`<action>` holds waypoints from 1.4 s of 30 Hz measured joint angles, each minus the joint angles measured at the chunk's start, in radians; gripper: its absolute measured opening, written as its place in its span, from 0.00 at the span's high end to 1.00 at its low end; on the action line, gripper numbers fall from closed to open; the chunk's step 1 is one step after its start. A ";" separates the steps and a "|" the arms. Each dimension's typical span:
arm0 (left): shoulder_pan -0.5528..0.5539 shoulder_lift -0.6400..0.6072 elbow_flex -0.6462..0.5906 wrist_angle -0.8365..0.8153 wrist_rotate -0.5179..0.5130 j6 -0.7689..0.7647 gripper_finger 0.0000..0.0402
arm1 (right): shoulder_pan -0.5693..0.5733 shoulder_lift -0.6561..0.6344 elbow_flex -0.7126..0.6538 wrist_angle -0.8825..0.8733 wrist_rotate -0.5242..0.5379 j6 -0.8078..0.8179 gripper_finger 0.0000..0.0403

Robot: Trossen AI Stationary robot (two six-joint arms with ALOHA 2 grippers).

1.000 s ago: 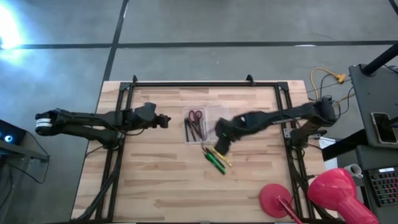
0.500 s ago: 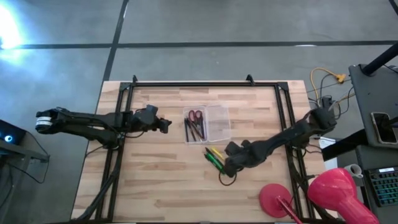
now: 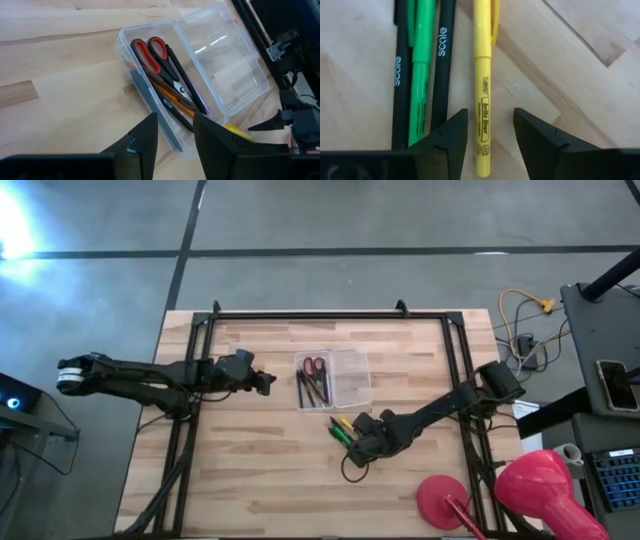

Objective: Pick & place school supplies into a supply box
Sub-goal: Put the yellow pen into the transparent supply box

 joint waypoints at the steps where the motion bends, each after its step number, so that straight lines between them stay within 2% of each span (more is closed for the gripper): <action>1: 0.000 0.000 0.000 0.001 0.000 0.000 0.73 | -0.003 0.011 0.002 -0.005 0.001 0.019 0.64; 5: 0.000 0.000 0.000 -0.003 0.014 0.000 0.73 | -0.012 0.031 0.002 -0.006 -0.009 0.070 0.71; 11: 0.000 0.000 0.000 -0.004 0.017 0.000 0.73 | -0.015 0.026 0.000 -0.006 0.015 0.041 0.94; 18: 0.000 0.000 0.000 -0.004 0.018 0.000 0.73 | -0.006 -0.053 -0.009 -0.014 -0.035 -0.017 0.96; 24: 0.000 0.000 0.000 -0.004 0.017 0.028 0.73 | 0.007 -0.207 -0.021 -0.029 -0.205 -0.092 0.96; 28: 0.000 0.000 -0.001 -0.006 0.018 0.032 0.73 | -0.013 -0.299 -0.028 0.009 -0.256 -0.092 0.96; 31: 0.000 0.000 -0.005 -0.006 0.018 0.033 0.73 | -0.066 -0.356 -0.026 0.110 -0.233 -0.092 0.97; 34: 0.000 0.001 -0.009 -0.006 0.018 0.034 0.73 | -0.166 -0.357 -0.031 0.235 -0.201 -0.092 0.97; 39: 0.000 0.001 -0.012 -0.005 0.018 0.034 0.73 | -0.360 -0.263 -0.030 0.503 -0.222 -0.027 0.96; 42: 0.000 0.001 -0.012 -0.006 0.018 0.033 0.73 | -0.437 -0.176 -0.014 0.605 -0.247 -0.015 0.92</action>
